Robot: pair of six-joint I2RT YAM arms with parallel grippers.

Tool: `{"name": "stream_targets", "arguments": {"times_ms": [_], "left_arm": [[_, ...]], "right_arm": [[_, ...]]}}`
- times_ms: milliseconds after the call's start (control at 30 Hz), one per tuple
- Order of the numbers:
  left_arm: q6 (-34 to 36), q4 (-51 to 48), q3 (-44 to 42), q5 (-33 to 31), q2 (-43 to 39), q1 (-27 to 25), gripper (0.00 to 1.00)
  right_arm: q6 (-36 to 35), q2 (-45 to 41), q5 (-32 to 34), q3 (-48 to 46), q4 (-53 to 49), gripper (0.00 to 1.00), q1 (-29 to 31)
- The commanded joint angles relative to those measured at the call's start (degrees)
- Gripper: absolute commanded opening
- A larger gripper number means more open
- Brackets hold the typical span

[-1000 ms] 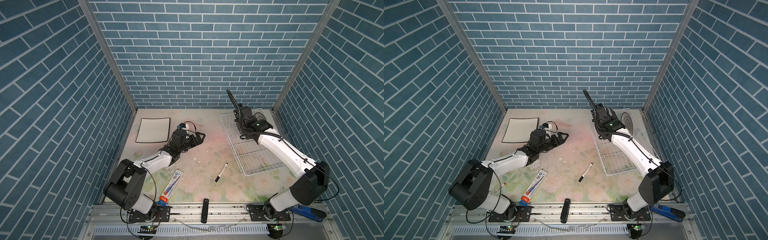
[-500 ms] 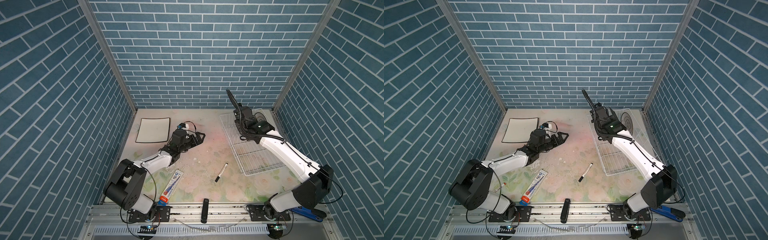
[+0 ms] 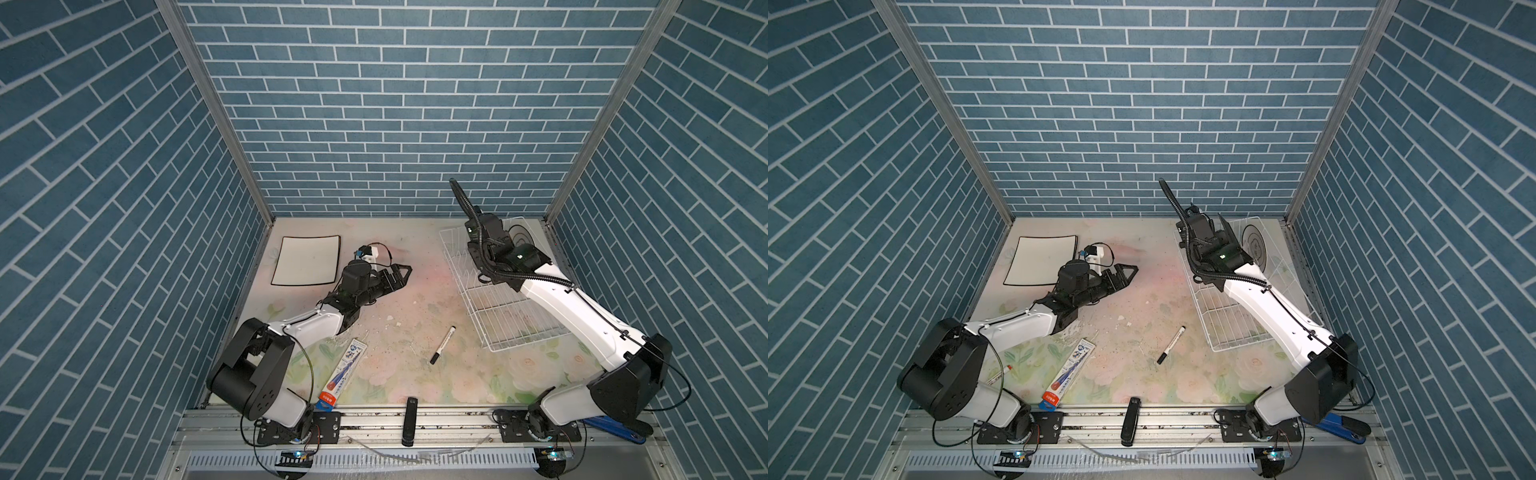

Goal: Unload the plates from the dish rack

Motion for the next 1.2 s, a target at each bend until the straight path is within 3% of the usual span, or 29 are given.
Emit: {"name": "stream_targets", "arguments": {"times_ms": [0, 633, 1067, 1167], "left_arm": [[0.1, 2.2, -0.9, 0.6, 0.4, -0.3, 1.00], [-0.1, 4.5, -2.2, 3.8, -1.9, 2.5, 1.00], [-1.6, 5.3, -2.2, 5.6, -3.2, 2.8, 1.00], [-0.8, 4.2, -2.2, 4.3, -4.9, 2.8, 1.00]], "right_arm": [[-0.1, -3.9, 5.1, 3.5, 7.7, 0.00, 1.1], [5.3, -7.8, -3.7, 6.7, 8.0, 0.00, 4.2], [18.9, -11.0, -23.7, 6.7, 13.1, 0.00, 4.9], [20.5, -10.9, -25.8, 7.4, 13.6, 0.00, 4.8]]}}
